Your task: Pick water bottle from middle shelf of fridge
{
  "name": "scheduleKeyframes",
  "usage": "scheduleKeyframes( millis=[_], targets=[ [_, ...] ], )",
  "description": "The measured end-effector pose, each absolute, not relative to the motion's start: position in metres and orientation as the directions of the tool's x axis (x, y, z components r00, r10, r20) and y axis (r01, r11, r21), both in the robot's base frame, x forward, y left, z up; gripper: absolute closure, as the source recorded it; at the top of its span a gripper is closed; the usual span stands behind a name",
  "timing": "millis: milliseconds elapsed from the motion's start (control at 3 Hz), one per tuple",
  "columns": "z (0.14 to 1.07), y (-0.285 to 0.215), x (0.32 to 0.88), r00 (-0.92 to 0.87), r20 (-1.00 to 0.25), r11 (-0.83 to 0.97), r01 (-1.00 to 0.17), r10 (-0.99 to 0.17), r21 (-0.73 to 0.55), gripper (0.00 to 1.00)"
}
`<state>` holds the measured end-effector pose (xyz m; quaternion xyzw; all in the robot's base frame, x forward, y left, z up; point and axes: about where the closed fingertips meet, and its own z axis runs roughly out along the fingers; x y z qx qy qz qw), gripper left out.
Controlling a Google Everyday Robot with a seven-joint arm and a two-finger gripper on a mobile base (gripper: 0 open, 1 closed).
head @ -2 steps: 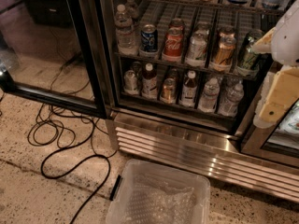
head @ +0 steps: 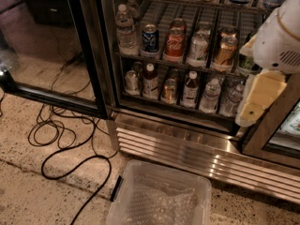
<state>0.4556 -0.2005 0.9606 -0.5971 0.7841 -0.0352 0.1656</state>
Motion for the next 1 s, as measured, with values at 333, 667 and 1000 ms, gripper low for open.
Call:
scheduleKeyframes(
  millis=[333,667,1000],
  targets=[
    [0.937,-0.181,0.474,-0.235,-0.236,0.287,-0.932,-0.943,-0.22,0.0],
    [0.913,-0.156,0.485,-0.216,-0.26,0.26,-0.954,-0.941,-0.148,0.0],
    [0.902,-0.145,0.483,-0.217,-0.271,0.264,-0.953,-0.938,-0.149,0.0]
  ],
)
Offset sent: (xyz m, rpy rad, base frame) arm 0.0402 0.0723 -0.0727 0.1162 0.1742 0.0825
